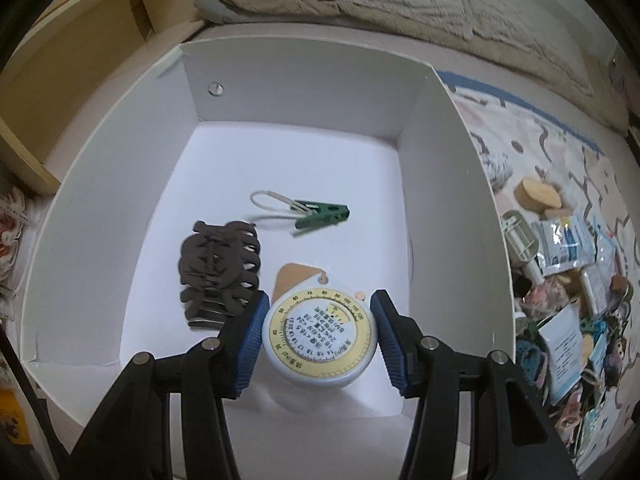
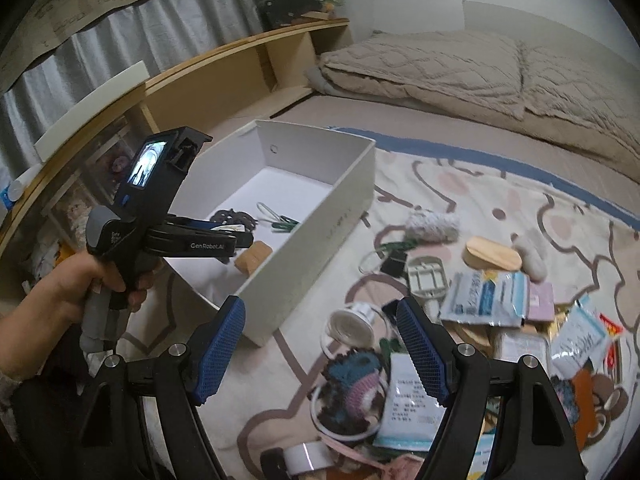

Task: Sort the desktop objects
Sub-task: 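Lower the tape measure into the white box and open the left tool while the right tool withdraws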

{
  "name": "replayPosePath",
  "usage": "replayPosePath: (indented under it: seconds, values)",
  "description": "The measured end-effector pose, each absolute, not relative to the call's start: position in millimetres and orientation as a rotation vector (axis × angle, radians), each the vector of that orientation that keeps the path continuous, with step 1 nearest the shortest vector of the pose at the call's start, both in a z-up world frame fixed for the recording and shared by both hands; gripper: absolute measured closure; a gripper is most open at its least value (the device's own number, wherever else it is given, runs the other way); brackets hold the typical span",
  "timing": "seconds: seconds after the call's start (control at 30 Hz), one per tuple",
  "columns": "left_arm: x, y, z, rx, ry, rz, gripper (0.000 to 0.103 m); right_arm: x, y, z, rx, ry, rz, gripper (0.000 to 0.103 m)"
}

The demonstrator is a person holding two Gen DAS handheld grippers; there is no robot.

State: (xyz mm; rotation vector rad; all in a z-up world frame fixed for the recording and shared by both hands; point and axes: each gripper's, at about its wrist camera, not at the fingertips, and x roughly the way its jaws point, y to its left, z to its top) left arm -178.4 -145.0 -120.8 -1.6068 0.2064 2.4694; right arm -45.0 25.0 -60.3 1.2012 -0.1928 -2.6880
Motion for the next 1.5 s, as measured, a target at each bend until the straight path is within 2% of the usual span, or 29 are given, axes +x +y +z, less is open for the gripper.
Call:
replayPosePath:
  seconds: [0.47,1.2,1.5]
  values:
    - [-181,-125,-145,-1.715,0.360,2.355,0.050,-37,35,-65,1.194,-0.220,-2.684,0.025]
    - [-179,-118,-153,-1.770,0.411,2.300,0.050,-33,40,-64,1.205,-0.237,-2.668,0.025]
    - [-175,-120,-150,-1.759,0.417,2.318,0.046,-32,40,-65,1.210,-0.236,-2.667,0.025]
